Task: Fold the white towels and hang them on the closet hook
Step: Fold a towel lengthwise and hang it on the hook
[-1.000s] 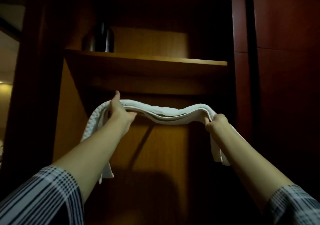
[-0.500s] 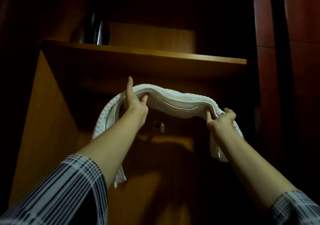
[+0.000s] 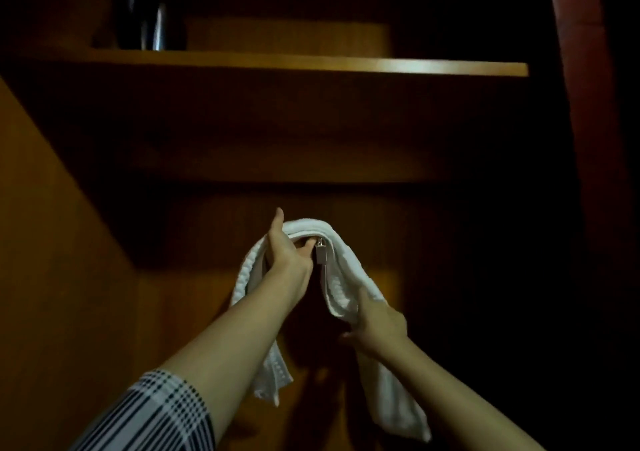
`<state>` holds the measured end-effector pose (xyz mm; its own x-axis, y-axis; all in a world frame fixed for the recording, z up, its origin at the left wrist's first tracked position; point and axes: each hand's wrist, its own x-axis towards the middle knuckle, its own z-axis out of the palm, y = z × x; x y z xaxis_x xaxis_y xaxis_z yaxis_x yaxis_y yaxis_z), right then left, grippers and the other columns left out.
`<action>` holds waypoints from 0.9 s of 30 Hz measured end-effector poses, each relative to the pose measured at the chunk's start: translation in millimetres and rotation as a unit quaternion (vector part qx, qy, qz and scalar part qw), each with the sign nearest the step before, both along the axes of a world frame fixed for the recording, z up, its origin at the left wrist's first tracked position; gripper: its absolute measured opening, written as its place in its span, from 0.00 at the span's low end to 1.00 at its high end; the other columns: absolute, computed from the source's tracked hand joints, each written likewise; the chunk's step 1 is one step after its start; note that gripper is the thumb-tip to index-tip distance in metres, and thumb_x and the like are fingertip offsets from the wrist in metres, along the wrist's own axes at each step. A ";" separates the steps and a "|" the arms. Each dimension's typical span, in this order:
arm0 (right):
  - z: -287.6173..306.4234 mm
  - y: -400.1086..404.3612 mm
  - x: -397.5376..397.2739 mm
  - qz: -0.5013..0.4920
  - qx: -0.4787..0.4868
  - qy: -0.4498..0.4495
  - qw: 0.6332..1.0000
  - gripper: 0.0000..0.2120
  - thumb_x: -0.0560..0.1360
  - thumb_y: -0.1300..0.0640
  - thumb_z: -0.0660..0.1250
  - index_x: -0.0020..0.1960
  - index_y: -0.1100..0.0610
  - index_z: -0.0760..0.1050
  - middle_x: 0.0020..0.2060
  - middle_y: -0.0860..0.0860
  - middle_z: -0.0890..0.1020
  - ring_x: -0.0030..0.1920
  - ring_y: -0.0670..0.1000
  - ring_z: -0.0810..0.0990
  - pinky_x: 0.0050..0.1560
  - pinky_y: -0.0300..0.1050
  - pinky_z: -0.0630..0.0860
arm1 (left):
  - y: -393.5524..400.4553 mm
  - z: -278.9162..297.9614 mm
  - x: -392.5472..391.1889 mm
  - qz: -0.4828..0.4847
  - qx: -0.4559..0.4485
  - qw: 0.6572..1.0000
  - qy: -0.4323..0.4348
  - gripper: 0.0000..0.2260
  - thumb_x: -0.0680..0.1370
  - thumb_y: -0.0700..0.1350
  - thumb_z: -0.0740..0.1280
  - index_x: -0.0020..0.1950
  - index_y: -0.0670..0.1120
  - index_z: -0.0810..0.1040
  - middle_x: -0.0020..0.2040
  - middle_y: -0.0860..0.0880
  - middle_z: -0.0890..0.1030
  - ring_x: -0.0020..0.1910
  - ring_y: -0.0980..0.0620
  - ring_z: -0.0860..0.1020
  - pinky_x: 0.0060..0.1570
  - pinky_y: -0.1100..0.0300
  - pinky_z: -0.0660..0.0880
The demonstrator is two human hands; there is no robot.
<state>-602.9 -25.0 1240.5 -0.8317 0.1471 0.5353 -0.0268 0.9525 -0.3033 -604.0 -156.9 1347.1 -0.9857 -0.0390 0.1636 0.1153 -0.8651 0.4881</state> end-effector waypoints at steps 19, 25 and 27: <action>3.3 -43.9 -35.6 0.004 -0.244 0.223 0.944 0.47 0.71 0.40 0.65 0.76 0.55 0.40 0.70 0.61 0.58 0.67 0.62 0.65 0.59 0.56 0.71 | 1.4 13.3 -24.3 0.013 -0.033 0.999 0.039 0.10 0.74 0.44 0.66 0.49 0.38 0.75 0.58 0.39 0.77 0.55 0.45 0.77 0.47 0.59 0.77; -1.8 -53.1 -46.4 0.012 -0.014 0.343 0.939 0.41 0.68 0.53 0.72 0.69 0.51 0.47 0.73 0.68 0.50 0.73 0.67 0.55 0.69 0.68 0.56 | 7.9 21.9 -31.9 0.071 -0.092 0.993 0.032 0.06 0.73 0.42 0.65 0.42 0.42 0.69 0.48 0.40 0.76 0.44 0.45 0.77 0.52 0.55 0.77; -3.8 -40.0 -55.7 -0.041 0.075 0.282 0.955 0.28 0.72 0.60 0.67 0.66 0.54 0.54 0.74 0.68 0.44 0.75 0.65 0.44 0.70 0.68 0.52 | 2.2 25.3 -43.7 0.054 -0.080 0.995 0.029 0.08 0.76 0.45 0.66 0.50 0.48 0.67 0.59 0.41 0.74 0.56 0.43 0.74 0.60 0.51 0.73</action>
<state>-658.6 -65.0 1236.7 -0.3927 0.0865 0.9156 -0.0688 0.9900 -0.1231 -647.8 -154.7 1372.3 -0.9659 -0.1140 0.2325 0.2360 -0.7574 0.6088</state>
